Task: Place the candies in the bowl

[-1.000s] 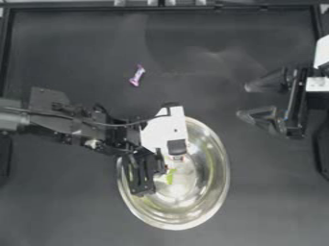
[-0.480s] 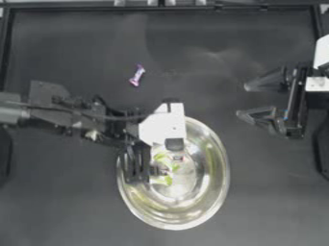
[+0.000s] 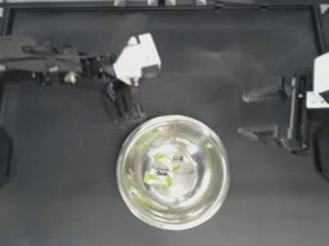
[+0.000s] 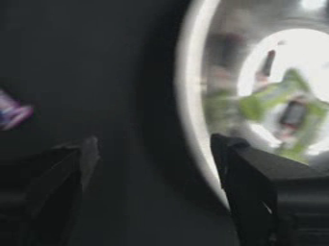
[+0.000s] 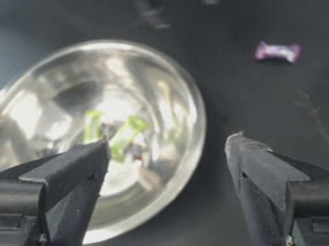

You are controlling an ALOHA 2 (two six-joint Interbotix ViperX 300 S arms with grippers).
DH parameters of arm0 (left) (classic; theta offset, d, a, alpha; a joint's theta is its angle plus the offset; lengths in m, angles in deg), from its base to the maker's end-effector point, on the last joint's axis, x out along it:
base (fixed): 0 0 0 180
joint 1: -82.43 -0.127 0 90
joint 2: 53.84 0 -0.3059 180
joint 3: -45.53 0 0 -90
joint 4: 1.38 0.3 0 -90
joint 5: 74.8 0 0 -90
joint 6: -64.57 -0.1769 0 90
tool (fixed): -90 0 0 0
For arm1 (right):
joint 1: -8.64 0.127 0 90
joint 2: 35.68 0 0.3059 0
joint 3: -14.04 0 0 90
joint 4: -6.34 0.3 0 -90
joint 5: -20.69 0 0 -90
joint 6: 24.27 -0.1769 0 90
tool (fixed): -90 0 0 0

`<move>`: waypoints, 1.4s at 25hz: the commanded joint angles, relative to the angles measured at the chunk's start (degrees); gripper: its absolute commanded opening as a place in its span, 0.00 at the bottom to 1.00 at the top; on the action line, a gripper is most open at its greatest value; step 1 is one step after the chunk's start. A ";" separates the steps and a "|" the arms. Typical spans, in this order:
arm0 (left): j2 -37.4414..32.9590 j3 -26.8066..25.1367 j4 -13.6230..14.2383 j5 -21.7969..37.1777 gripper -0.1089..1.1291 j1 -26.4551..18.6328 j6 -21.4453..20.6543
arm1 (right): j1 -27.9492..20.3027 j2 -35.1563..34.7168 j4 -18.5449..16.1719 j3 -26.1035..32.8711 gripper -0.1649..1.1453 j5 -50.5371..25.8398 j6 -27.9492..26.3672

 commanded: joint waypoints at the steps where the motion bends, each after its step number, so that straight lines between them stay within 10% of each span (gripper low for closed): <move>1: -2.20 0.26 1.05 0.26 0.89 -3.16 -0.35 | 0.79 1.23 -0.35 1.41 0.89 -0.35 0.00; 35: 13.80 9.32 5.54 1.76 0.87 -11.78 14.85 | 3.25 1.85 -0.35 2.29 0.89 -4.04 -0.79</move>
